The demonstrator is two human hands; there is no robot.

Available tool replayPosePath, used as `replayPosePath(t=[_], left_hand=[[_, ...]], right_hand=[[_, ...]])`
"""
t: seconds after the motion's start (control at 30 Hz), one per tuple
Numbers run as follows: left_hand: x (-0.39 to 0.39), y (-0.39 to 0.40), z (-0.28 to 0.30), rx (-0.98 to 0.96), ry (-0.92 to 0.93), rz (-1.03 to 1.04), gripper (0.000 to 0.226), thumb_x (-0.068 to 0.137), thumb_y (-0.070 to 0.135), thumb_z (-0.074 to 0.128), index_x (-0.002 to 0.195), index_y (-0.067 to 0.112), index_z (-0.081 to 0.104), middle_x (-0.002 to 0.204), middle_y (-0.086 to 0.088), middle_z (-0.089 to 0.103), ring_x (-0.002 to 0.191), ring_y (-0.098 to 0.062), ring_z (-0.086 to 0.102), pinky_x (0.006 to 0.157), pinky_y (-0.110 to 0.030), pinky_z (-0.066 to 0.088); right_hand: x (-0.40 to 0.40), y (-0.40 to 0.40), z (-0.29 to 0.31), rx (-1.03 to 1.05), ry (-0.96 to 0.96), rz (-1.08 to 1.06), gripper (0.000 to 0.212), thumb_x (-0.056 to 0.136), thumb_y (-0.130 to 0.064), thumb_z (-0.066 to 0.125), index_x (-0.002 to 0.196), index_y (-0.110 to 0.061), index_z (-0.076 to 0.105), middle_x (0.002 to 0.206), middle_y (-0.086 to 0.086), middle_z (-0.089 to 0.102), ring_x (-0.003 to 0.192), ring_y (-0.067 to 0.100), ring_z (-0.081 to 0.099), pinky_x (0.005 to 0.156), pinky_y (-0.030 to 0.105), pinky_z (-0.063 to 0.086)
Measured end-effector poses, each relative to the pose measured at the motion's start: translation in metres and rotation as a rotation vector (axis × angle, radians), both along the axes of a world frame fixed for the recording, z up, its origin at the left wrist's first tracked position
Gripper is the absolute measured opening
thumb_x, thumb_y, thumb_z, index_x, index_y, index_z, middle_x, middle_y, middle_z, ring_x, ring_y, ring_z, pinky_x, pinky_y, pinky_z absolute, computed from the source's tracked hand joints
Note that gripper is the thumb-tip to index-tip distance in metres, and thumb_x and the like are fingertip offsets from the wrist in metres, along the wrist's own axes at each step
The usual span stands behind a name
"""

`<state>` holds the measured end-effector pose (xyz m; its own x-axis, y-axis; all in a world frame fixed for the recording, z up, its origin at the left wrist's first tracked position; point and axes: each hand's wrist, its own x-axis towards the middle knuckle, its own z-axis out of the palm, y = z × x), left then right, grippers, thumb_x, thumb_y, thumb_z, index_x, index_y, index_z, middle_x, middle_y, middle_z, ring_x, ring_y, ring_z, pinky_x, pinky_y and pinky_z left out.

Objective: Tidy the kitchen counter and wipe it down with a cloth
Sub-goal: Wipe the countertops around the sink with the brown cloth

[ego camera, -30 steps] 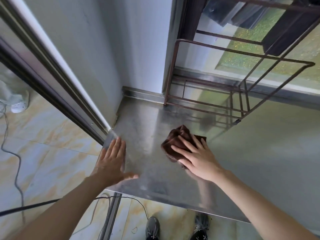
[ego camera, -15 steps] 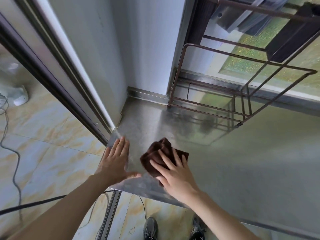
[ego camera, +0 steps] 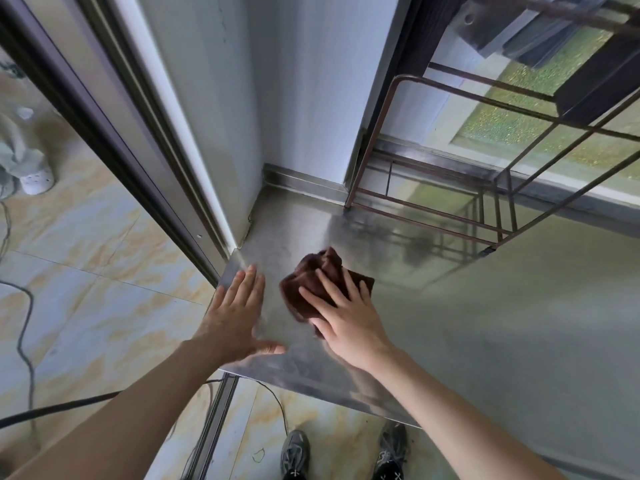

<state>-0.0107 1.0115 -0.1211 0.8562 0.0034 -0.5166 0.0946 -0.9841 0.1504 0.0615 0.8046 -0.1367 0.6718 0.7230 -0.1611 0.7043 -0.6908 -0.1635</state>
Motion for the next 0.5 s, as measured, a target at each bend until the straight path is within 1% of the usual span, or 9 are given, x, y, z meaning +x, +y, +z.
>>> replayPosePath(t=[0.07, 0.1, 0.17, 0.2, 0.27, 0.3, 0.37, 0.43, 0.5], left_hand=[[-0.001, 0.001, 0.000, -0.015, -0.001, 0.007, 0.142, 0.023, 0.099, -0.004, 0.130, 0.011, -0.035, 0.140, -0.006, -0.040, 0.132, -0.022, -0.032, 0.115, -0.045, -0.008], [-0.002, 0.001, -0.001, -0.017, -0.012, 0.011, 0.141, 0.026, 0.099, 0.000, 0.130, 0.011, -0.036, 0.140, -0.006, -0.040, 0.132, -0.023, -0.032, 0.114, -0.044, -0.009], [-0.003, 0.001, -0.005, -0.013, -0.036, 0.012, 0.139, 0.032, 0.098, 0.006, 0.131, 0.010, -0.035, 0.141, -0.006, -0.040, 0.132, -0.025, -0.032, 0.112, -0.043, -0.012], [-0.003, 0.002, -0.005, -0.011, -0.041, 0.012, 0.139, 0.033, 0.098, 0.005, 0.132, 0.009, -0.035, 0.141, -0.006, -0.040, 0.133, -0.026, -0.032, 0.111, -0.043, -0.012], [-0.003, 0.005, -0.006, -0.024, -0.051, 0.008, 0.139, 0.032, 0.099, 0.001, 0.134, 0.011, -0.033, 0.143, -0.006, -0.039, 0.134, -0.025, -0.031, 0.110, -0.041, -0.013], [-0.002, 0.007, -0.005, -0.047, -0.061, 0.010, 0.137, 0.033, 0.099, 0.000, 0.134, 0.013, -0.032, 0.143, -0.004, -0.037, 0.135, -0.024, -0.029, 0.110, -0.039, -0.013], [0.001, 0.014, -0.001, -0.115, -0.109, 0.042, 0.132, 0.039, 0.099, 0.004, 0.138, 0.017, -0.026, 0.145, 0.002, -0.031, 0.142, -0.019, -0.017, 0.111, -0.034, -0.008], [0.000, 0.024, 0.004, -0.170, -0.174, 0.131, 0.125, 0.050, 0.094, 0.019, 0.145, 0.020, -0.013, 0.147, 0.008, -0.021, 0.145, -0.015, 0.001, 0.114, -0.032, 0.002], [-0.005, 0.033, 0.007, -0.180, -0.218, 0.217, 0.120, 0.055, 0.090, 0.029, 0.148, 0.023, -0.007, 0.153, 0.010, -0.013, 0.144, -0.016, 0.008, 0.116, -0.035, 0.009]], right_hand=[[0.017, -0.013, 0.002, -0.031, -0.020, 0.040, 0.050, 0.088, -0.048, 0.031, 0.137, -0.042, 0.040, 0.150, -0.001, 0.035, 0.134, 0.040, 0.036, 0.099, 0.060, 0.035], [0.029, -0.015, 0.002, -0.047, -0.028, 0.018, 0.050, 0.090, -0.049, 0.030, 0.139, -0.043, 0.036, 0.153, -0.002, 0.030, 0.137, 0.039, 0.030, 0.103, 0.059, 0.032], [0.055, -0.007, 0.003, -0.050, 0.016, -0.141, 0.048, 0.095, -0.047, 0.032, 0.143, -0.044, 0.026, 0.158, -0.004, 0.013, 0.143, 0.037, 0.013, 0.112, 0.057, 0.020], [0.065, 0.004, 0.004, -0.027, 0.030, -0.244, 0.048, 0.097, -0.045, 0.033, 0.144, -0.043, 0.023, 0.158, -0.005, 0.008, 0.144, 0.037, 0.006, 0.113, 0.057, 0.015], [0.072, 0.036, 0.005, 0.029, 0.050, -0.411, 0.049, 0.098, -0.043, 0.032, 0.145, -0.041, 0.021, 0.159, -0.006, 0.004, 0.143, 0.038, 0.000, 0.113, 0.058, 0.008], [0.071, 0.054, 0.004, 0.050, 0.065, -0.453, 0.049, 0.098, -0.044, 0.032, 0.145, -0.040, 0.022, 0.159, -0.006, 0.004, 0.143, 0.039, 0.000, 0.112, 0.058, 0.006], [0.064, 0.087, 0.003, 0.103, 0.049, -0.410, 0.048, 0.097, -0.044, 0.035, 0.144, -0.039, 0.026, 0.159, -0.006, 0.008, 0.143, 0.041, 0.002, 0.111, 0.060, 0.005], [0.050, 0.106, 0.003, 0.128, 0.011, -0.210, 0.048, 0.096, -0.043, 0.038, 0.143, -0.039, 0.030, 0.158, -0.006, 0.013, 0.143, 0.040, 0.004, 0.111, 0.061, 0.007], [0.045, 0.103, 0.003, 0.092, 0.012, -0.049, 0.048, 0.096, -0.041, 0.039, 0.143, -0.040, 0.028, 0.158, -0.007, 0.012, 0.144, 0.037, 0.003, 0.112, 0.060, 0.008]])
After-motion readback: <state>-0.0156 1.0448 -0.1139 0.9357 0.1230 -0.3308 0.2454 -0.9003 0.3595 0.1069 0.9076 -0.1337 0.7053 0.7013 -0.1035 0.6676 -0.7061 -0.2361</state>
